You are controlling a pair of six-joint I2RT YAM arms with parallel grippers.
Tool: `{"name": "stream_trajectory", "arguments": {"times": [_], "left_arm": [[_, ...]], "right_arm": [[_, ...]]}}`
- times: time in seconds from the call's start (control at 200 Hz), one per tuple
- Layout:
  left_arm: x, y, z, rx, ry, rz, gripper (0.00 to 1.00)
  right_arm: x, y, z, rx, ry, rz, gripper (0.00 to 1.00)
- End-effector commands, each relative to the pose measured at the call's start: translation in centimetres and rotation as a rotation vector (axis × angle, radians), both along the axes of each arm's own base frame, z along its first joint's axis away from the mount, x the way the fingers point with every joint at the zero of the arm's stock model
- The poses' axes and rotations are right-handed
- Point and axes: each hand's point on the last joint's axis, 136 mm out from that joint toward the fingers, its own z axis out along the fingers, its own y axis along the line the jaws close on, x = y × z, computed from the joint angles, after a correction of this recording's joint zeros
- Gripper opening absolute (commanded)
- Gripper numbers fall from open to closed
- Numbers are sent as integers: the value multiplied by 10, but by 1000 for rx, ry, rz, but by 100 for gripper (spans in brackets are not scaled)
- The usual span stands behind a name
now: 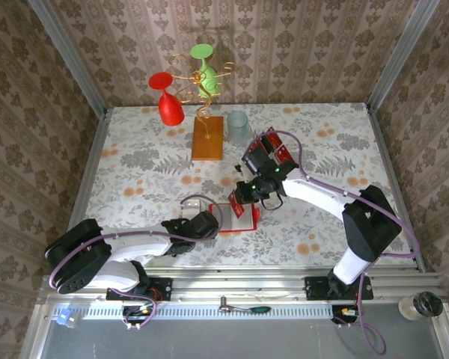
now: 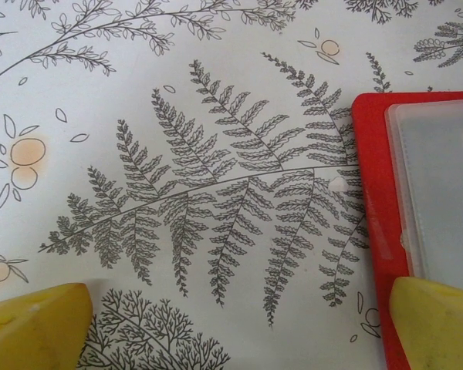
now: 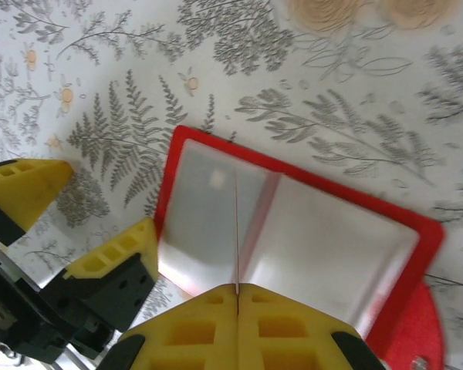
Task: Put the credit cards into the card holder
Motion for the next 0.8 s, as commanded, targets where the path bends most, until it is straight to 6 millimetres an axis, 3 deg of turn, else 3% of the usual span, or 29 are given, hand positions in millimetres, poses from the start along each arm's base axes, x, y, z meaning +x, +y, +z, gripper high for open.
{"name": "stream_trajectory", "arguments": {"times": [0.0,0.53,0.795], "left_arm": [[-2,11,-1,24,-5,24,100],[1,10,10,23,-24,20,100],[4,6,14,8,-25,8,100]], "right_arm": [[1,21,-1,100,9,-31,0],[-5,23,-55,70,80,-51,0],[-7,22,-67,63,99,-57,0]]}}
